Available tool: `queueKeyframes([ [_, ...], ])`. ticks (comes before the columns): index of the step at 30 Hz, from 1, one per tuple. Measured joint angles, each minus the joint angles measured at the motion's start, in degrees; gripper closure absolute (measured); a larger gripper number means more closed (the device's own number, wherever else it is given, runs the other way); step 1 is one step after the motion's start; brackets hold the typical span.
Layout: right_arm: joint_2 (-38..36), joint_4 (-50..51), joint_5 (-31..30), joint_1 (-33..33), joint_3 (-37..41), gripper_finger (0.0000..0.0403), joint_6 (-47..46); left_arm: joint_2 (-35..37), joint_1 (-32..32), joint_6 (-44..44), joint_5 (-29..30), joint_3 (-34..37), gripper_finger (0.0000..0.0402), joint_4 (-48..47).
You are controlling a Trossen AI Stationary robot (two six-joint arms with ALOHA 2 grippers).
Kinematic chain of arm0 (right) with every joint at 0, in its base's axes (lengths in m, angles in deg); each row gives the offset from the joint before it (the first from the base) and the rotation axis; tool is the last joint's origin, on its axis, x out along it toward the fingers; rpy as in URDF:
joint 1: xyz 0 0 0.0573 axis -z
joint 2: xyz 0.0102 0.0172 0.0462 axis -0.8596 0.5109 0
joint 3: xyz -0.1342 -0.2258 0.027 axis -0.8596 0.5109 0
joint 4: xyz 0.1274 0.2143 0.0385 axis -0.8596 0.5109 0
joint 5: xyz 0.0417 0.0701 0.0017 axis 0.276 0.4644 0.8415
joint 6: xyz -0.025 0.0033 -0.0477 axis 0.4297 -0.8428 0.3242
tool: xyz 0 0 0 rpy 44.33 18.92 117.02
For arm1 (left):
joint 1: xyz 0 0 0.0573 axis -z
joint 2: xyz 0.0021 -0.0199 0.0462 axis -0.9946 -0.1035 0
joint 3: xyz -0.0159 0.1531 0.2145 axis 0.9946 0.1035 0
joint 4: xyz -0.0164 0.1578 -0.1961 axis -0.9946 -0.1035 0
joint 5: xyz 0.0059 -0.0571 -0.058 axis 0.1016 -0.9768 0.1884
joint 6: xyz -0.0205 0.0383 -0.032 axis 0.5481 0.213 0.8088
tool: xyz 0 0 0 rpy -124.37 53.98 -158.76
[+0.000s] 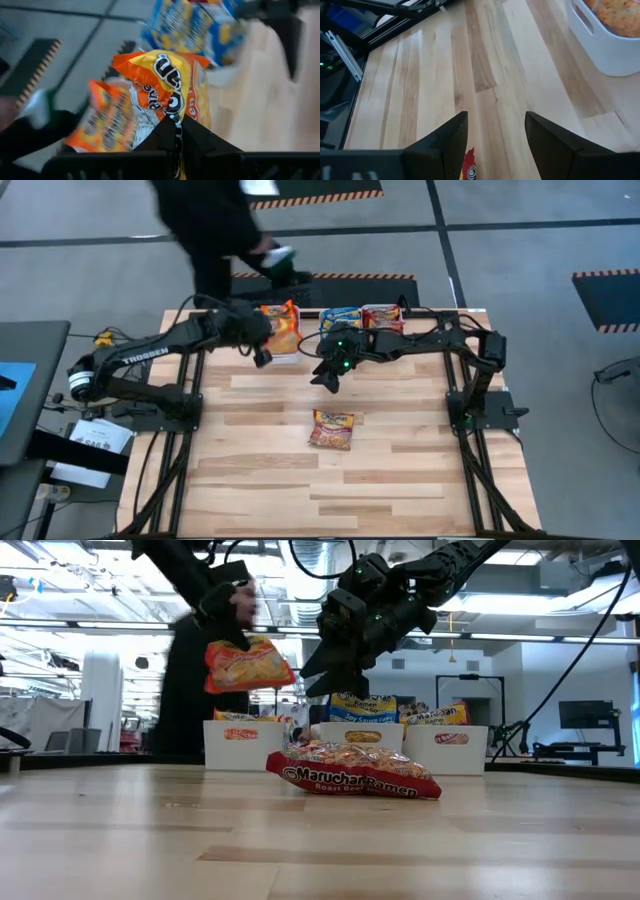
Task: Sort Maruchan noodles
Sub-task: Put the orange noodle soup pack into the left white bin
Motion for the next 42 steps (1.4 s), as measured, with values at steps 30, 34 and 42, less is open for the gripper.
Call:
queueKeyframes([
  [30,0.1,-0.1,-2.3,1.8,-2.8,0.0182,-8.2,-15.8,-11.2,-13.5,-13.0,0.0,0.0401,2.9],
  [34,0.1,-0.1,-2.7,1.7,-2.8,0.0182,-8.3,-17.6,-11.2,-13.5,-13.8,0.0,0.0401,2.6],
  [42,0.1,-0.4,-2.7,1.7,-2.8,0.0182,-10.1,-17.9,-11.2,-14.3,-15.3,0.0,0.0401,2.6],
])
